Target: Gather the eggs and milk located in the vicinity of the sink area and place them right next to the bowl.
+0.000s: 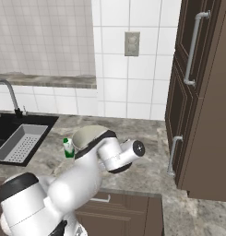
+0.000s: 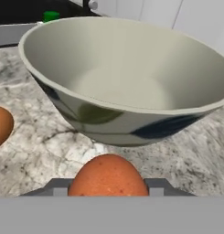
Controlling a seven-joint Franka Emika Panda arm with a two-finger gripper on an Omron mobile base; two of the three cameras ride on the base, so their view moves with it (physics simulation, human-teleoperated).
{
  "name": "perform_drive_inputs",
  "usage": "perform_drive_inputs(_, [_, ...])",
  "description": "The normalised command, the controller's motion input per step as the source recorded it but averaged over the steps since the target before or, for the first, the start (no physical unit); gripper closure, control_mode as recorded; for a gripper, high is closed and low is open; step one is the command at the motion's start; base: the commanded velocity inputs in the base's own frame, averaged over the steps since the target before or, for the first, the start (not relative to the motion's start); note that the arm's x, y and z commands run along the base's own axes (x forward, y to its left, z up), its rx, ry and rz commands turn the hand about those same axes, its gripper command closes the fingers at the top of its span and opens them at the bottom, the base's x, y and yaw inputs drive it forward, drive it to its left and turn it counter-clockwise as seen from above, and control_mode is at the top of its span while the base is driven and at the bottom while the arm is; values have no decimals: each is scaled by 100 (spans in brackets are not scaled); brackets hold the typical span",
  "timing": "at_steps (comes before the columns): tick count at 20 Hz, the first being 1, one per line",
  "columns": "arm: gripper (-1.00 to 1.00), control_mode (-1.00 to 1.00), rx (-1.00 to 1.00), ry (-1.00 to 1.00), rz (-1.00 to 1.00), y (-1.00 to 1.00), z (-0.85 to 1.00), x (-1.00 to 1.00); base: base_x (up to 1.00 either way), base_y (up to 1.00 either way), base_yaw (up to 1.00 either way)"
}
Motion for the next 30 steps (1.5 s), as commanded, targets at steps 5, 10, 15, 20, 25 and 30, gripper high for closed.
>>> perform_drive_inputs(5, [100,-100,2,0,0,0,-9,21,0,0,0])
perform_drive_inputs(10, [100,-100,3,0,0,0,-15,15,0,0,0])
perform_drive_inputs(15, [100,-100,5,0,1,0,-23,9,0,0,0])
perform_drive_inputs(20, [-100,-100,5,0,2,-3,-22,10,0,0,0])
perform_drive_inputs(25, [-100,-100,4,0,3,-11,-12,16,0,0,0])
perform_drive_inputs(30, [-100,-100,1,0,4,-11,-1,19,0,0,0])
